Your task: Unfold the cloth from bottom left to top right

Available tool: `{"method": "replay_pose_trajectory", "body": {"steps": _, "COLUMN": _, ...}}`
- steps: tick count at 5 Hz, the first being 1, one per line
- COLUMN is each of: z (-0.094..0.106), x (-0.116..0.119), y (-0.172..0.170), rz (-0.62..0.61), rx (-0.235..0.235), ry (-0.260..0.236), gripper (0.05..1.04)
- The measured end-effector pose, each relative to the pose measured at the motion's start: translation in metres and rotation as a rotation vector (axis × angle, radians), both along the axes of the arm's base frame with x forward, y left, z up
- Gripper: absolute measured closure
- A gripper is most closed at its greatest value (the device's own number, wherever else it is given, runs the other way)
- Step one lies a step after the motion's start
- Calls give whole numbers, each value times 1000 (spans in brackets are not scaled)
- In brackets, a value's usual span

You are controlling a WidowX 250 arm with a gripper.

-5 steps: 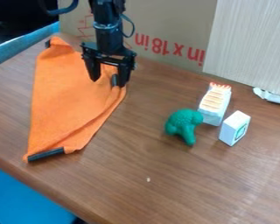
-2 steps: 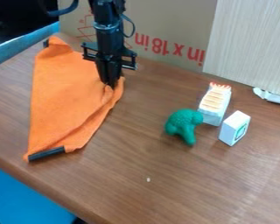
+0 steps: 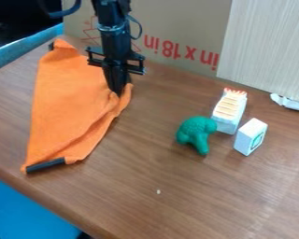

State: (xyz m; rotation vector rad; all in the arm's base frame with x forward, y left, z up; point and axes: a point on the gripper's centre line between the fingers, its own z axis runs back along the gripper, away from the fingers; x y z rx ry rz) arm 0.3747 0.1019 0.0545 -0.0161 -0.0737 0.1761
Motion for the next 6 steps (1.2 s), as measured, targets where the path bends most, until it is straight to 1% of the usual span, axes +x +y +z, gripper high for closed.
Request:
{"method": "replay_pose_trajectory", "body": {"steps": 1, "z": 7, "x": -4, "y": 3, "rz": -13, "rx": -65, "ry": 9, "gripper": 1034}}
{"method": "replay_pose_trajectory", "body": {"steps": 2, "z": 22, "x": -5, "y": 6, "rz": -17, "rx": -142, "ry": -8, "gripper": 1034}}
{"method": "replay_pose_trajectory", "body": {"steps": 3, "z": 34, "x": -7, "y": 16, "rz": -28, "rx": -205, "ry": -35, "gripper": 1034}}
{"method": "replay_pose_trajectory", "body": {"steps": 4, "z": 38, "x": -15, "y": 27, "rz": -32, "rx": -277, "ry": -51, "gripper": 1034}}
{"method": "replay_pose_trajectory", "body": {"steps": 5, "z": 53, "x": -28, "y": 46, "rz": -25, "rx": -321, "ry": -87, "gripper": 1034}}
{"method": "replay_pose_trajectory", "body": {"steps": 6, "z": 63, "x": -45, "y": 68, "rz": -17, "rx": -355, "ry": -106, "gripper": 1034}}
